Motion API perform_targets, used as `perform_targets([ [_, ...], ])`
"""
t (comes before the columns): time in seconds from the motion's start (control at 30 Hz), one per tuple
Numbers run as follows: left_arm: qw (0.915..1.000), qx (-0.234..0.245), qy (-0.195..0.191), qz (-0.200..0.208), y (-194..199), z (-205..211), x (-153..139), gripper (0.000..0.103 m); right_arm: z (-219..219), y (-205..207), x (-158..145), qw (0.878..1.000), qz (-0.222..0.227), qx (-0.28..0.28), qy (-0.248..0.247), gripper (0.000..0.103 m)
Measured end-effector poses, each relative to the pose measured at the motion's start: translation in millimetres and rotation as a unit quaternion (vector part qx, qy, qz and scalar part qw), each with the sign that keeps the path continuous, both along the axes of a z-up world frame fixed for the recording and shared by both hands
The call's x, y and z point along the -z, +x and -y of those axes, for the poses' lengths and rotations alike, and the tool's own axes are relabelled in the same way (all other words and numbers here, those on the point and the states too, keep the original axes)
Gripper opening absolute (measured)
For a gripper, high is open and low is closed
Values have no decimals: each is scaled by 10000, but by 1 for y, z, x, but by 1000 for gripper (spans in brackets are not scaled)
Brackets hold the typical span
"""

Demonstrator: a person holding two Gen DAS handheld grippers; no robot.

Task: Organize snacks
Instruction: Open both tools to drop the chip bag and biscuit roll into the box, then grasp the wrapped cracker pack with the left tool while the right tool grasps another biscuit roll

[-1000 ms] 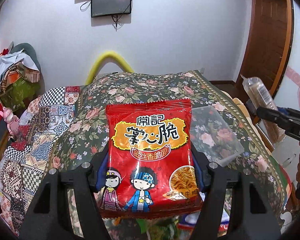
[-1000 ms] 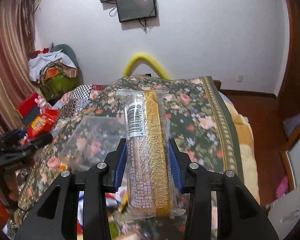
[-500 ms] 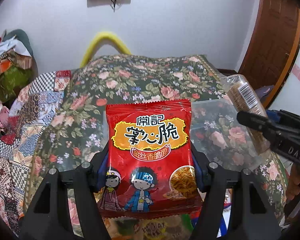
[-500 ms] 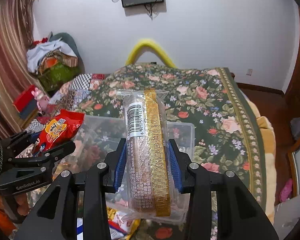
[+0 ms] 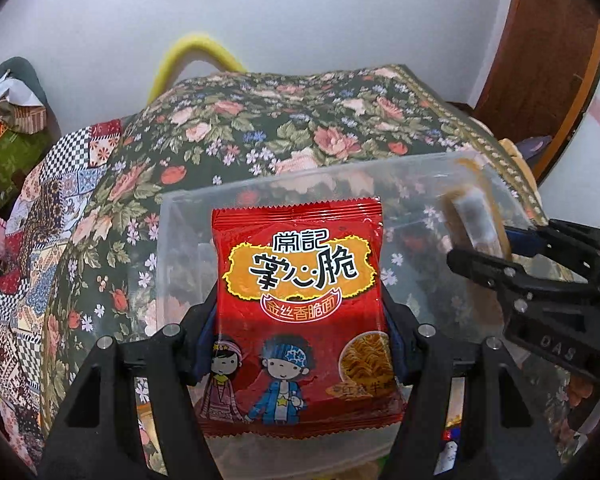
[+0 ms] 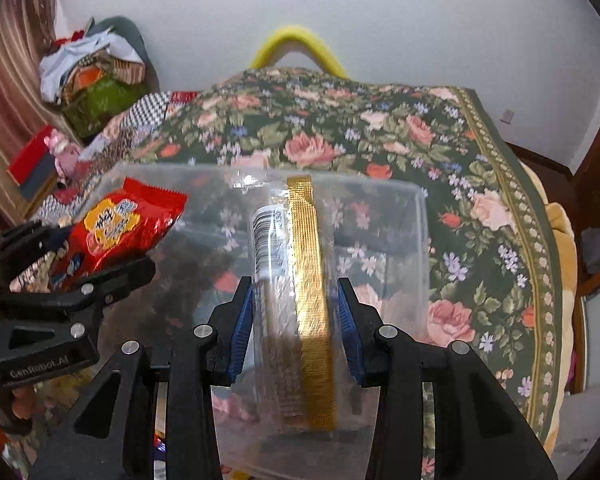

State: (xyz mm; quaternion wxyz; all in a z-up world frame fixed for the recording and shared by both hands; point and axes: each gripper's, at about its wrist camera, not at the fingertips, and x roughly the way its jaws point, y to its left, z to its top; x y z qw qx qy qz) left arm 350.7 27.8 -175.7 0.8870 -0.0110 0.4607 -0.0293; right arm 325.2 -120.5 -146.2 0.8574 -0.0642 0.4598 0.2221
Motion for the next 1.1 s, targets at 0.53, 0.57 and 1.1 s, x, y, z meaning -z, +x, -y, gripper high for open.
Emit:
perform_targets([
  [0.53, 9990, -123, -198, 371, -27, -8, -48, 78, 6, -24, -42, 9992, 368, -36, 125, 36],
  [0.57, 9986, -135, -237, 448, -32, -9, -56, 79, 8, -28, -47, 9991, 401, -28, 165, 36],
  [1.1, 9943, 164, -128, 1044, -159, -10, -105, 97, 39, -116, -87, 9949, 739, 83, 675, 67],
])
